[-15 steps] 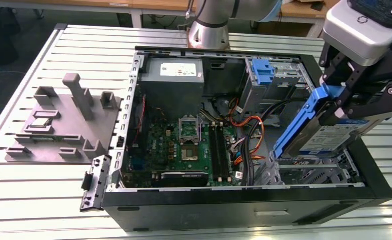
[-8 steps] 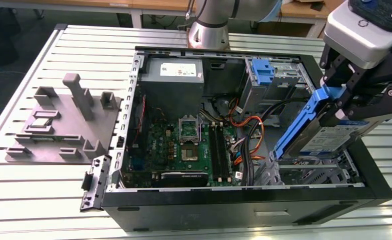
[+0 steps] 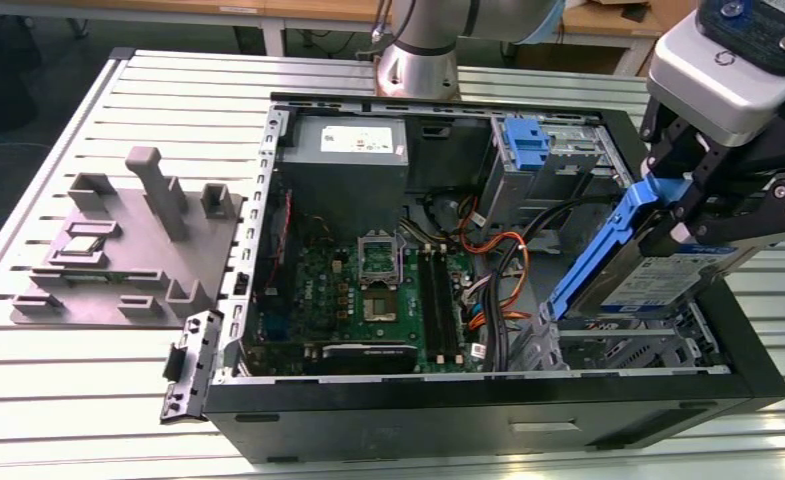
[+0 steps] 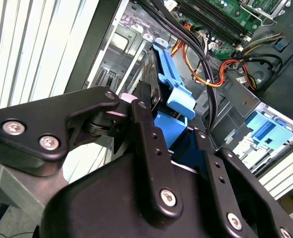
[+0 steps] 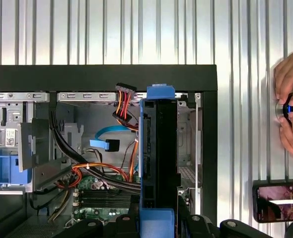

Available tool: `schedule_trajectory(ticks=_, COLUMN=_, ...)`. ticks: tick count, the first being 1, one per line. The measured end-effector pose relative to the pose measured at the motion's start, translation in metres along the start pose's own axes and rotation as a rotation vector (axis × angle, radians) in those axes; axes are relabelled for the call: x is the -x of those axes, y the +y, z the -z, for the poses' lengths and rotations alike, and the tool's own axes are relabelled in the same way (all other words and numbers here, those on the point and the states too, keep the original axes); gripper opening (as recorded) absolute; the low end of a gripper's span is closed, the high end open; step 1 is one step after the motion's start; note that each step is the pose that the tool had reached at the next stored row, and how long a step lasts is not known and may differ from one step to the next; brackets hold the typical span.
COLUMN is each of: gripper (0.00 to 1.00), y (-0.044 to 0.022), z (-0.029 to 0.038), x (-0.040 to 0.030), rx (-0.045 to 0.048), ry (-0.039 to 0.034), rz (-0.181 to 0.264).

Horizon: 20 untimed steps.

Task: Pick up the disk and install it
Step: 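Insert the disk into the insertion slot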

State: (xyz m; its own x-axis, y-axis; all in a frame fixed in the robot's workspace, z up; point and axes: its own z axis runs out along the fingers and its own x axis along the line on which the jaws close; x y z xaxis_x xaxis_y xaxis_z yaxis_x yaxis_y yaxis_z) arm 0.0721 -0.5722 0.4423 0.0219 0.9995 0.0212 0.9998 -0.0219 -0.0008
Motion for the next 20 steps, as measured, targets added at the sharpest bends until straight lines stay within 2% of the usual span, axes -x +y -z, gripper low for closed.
schedule_trajectory(ticks=20, gripper=0.36, y=0.0019, z=-0.0077, x=0.0012, rx=0.0000, ry=-0.0001, rz=0.002)
